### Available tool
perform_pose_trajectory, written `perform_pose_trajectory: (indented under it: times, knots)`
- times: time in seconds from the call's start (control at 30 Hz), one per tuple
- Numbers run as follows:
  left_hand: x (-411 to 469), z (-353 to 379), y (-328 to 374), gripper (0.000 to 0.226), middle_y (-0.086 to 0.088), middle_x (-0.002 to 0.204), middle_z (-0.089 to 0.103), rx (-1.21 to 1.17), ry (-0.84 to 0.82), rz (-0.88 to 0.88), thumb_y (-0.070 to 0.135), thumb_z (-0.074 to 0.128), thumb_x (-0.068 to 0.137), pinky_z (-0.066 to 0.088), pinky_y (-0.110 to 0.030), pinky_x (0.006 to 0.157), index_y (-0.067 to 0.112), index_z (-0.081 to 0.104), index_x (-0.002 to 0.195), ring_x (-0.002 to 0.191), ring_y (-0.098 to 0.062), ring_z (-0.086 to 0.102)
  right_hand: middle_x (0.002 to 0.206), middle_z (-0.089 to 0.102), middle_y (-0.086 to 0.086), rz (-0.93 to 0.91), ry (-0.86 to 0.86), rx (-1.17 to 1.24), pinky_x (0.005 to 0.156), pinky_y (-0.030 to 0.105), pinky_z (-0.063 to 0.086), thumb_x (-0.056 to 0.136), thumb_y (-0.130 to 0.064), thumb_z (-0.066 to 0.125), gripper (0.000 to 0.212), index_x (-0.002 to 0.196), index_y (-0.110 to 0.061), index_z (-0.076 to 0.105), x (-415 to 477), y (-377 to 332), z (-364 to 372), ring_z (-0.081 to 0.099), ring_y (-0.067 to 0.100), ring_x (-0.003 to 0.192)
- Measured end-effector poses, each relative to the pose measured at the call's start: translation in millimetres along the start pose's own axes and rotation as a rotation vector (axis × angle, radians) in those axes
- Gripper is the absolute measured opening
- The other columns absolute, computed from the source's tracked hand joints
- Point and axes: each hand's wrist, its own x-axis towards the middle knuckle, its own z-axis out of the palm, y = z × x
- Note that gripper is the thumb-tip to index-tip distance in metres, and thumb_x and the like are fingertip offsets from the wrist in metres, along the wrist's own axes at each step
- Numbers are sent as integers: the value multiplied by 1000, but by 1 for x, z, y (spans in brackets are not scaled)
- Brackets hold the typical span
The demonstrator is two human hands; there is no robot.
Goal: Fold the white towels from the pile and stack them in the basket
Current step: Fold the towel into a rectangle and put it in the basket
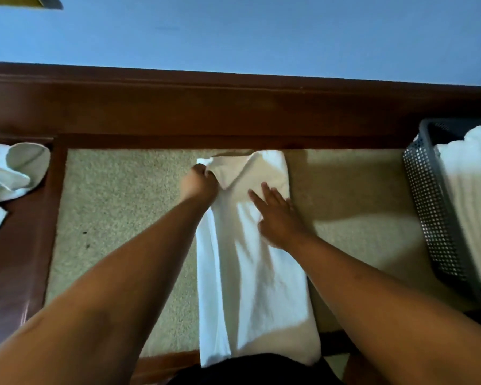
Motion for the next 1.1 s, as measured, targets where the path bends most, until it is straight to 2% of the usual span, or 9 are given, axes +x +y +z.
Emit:
perform_pose_trajectory:
  times: [0.1,0.2,0.37,0.5,0.6,0.73,0.87,0.97,1.1]
  knots:
    - [18,-7,-3,25,-6,69,58,-150,60,-192,25,58,93,47,-30,65,12,55,72,74,-29,59,165,-23,-3,22,-101,2,123,53,2,98,-21,46,80,158,-39,-4,7,-1,-5,-15,21,153]
    - [16,-7,-8,35,-2,57,45,-232,77,-259,20,58,91,39,-26,53,14,44,60,59,-24,48,164,-27,-5,43,-141,68,122,55,-2,95,-15,46,84,157,-42,-4,11,-1,-7,-19,19,152]
    - [-4,-8,-16,22,-2,73,62,-322,65,-203,34,64,94,47,-27,56,15,65,83,70,-23,62,163,-26,-6,30,-105,109,122,53,-3,96,-23,49,82,157,-45,-1,5,6,-4,-21,19,152]
    - [-50,-12,-35,30,0,80,66,-272,-140,-171,38,82,82,53,-28,60,14,63,87,72,-16,64,165,-23,-1,90,-32,68,122,53,-6,96,-29,50,77,157,-43,6,-31,4,15,-23,24,151]
    - [-105,-7,-71,37,-8,85,74,-268,-269,-215,31,90,67,62,-40,69,11,69,90,78,-25,72,164,1,5,85,20,79,118,49,13,90,-27,52,73,154,-37,20,-68,-9,32,4,32,149]
    - [-183,0,-114,41,-14,93,76,-270,-367,-267,26,87,71,61,-43,68,4,71,102,86,-33,74,137,32,5,50,37,123,102,41,35,85,-24,53,63,146,-25,37,-123,-21,60,39,33,124]
    - [-253,11,-146,40,-8,87,77,-172,-547,-281,30,85,68,63,-41,65,11,73,102,78,-28,75,140,31,4,58,-45,157,99,39,40,89,-26,52,65,150,-25,32,-168,-19,85,40,30,125]
    - [-274,8,-157,21,-9,84,75,-84,-528,-246,20,77,77,63,-42,68,11,72,96,76,-27,74,141,29,2,74,-67,179,98,37,41,89,-23,50,65,151,-26,31,-195,-20,100,39,29,125]
    - [-282,-4,-152,44,-12,89,72,-35,-528,-199,4,54,63,63,-40,69,2,68,105,80,-30,71,137,32,3,97,-58,186,97,36,42,88,-21,50,66,151,-27,32,-221,-24,118,40,27,122]
